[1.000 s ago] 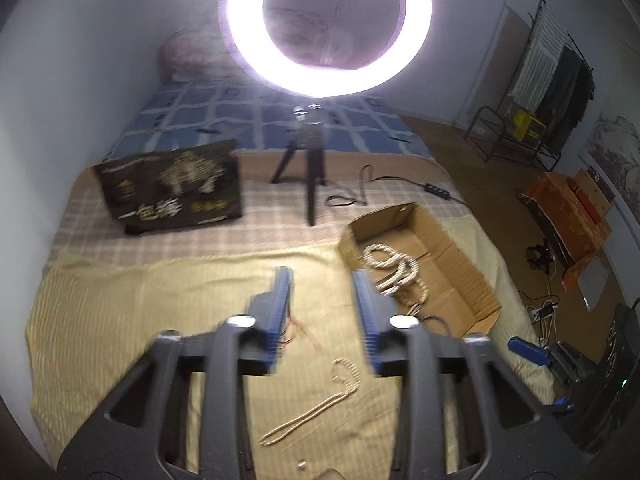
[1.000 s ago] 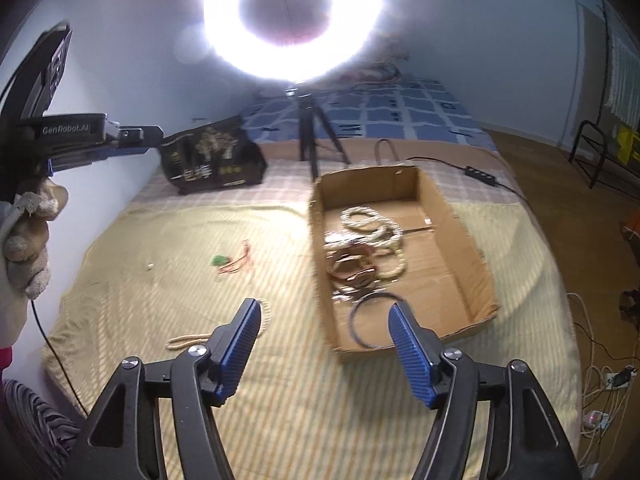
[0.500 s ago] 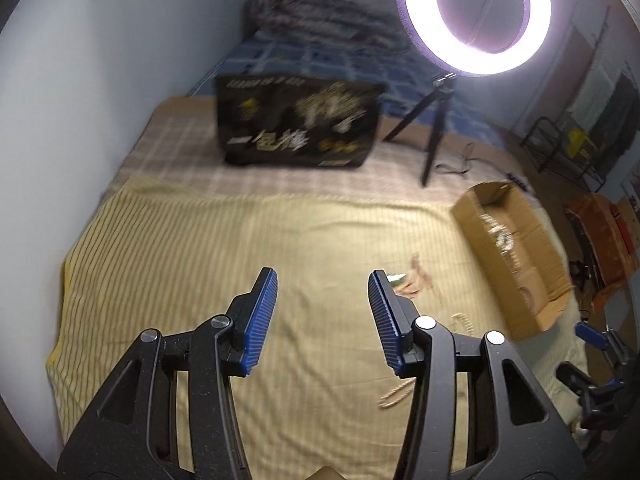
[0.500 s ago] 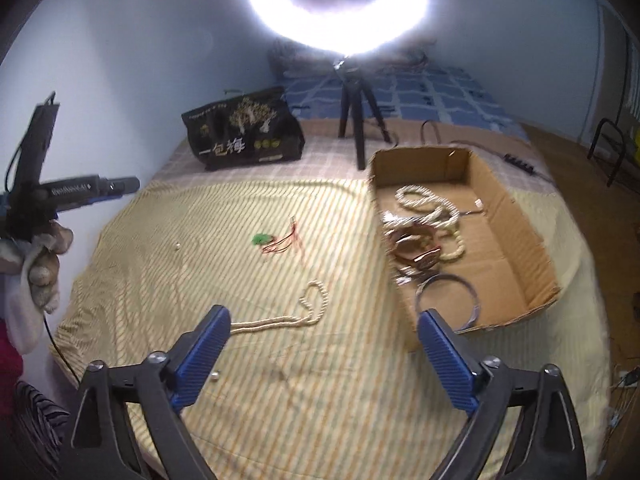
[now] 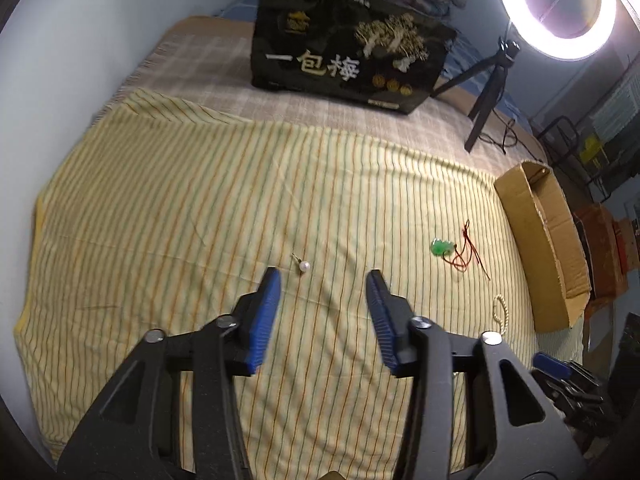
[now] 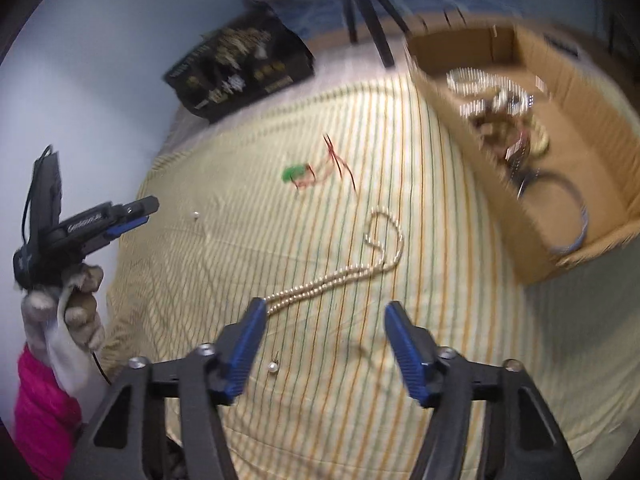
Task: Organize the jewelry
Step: 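Move both open tools from the box to the long pearl strand and pearl earring, then grasp the long pearl strand with the right tool while the left tool grasps the pearl earring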
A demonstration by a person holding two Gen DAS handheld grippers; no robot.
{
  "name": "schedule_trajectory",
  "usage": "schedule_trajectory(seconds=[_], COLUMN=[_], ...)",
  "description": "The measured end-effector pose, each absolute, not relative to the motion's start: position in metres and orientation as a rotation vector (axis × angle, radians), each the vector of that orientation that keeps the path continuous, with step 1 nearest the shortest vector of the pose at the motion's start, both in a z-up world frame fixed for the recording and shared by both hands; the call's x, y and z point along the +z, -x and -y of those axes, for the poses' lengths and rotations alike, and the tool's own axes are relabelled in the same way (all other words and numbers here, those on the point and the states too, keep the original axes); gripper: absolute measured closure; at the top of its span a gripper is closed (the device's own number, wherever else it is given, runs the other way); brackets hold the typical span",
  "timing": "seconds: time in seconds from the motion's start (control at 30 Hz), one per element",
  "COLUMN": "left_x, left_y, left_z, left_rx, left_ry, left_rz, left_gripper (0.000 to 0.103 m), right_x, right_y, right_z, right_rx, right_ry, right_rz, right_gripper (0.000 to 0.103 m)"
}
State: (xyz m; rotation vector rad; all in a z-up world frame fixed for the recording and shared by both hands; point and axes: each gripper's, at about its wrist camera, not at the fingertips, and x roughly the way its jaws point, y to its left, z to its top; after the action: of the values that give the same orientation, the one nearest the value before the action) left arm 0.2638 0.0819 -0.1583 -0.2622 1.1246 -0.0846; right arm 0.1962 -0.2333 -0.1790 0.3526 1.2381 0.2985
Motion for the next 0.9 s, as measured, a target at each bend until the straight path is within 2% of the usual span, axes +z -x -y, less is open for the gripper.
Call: schedule_trajectory(seconds=[0.13,0.33,0.43,0.9], left_x=[-0.165,-0.178,-0.184,-0.213], left_y=[-0.269,-0.278,-0.283,-0.299], left_z=[-0.08,-0.084,-0.084,-0.086], left_rx=[-0.1,-0.09,-0.089,-0.047], left_ry=[0.264,0.306,0.318,0.334], left_rz=[-1.148,-1.183,-1.198,-1.25], left_gripper=[0.061,0.062,0.071,0.075], right_x=[-0.202,-0.219,-0.225,-0.232], right_y=[-0.204,-0.213,-0.219,-0.242], right_z=[0.233,0.23,0.229,0.211], right_rx=[0.26,0.216,0.204,0.182], right_ry=[-0.411,-0.433,-0.44,-0.362], right_rz=[-1.298,-1.333,-1.34,-1.321], right_gripper=[0.057,0.06,0.06,0.063])
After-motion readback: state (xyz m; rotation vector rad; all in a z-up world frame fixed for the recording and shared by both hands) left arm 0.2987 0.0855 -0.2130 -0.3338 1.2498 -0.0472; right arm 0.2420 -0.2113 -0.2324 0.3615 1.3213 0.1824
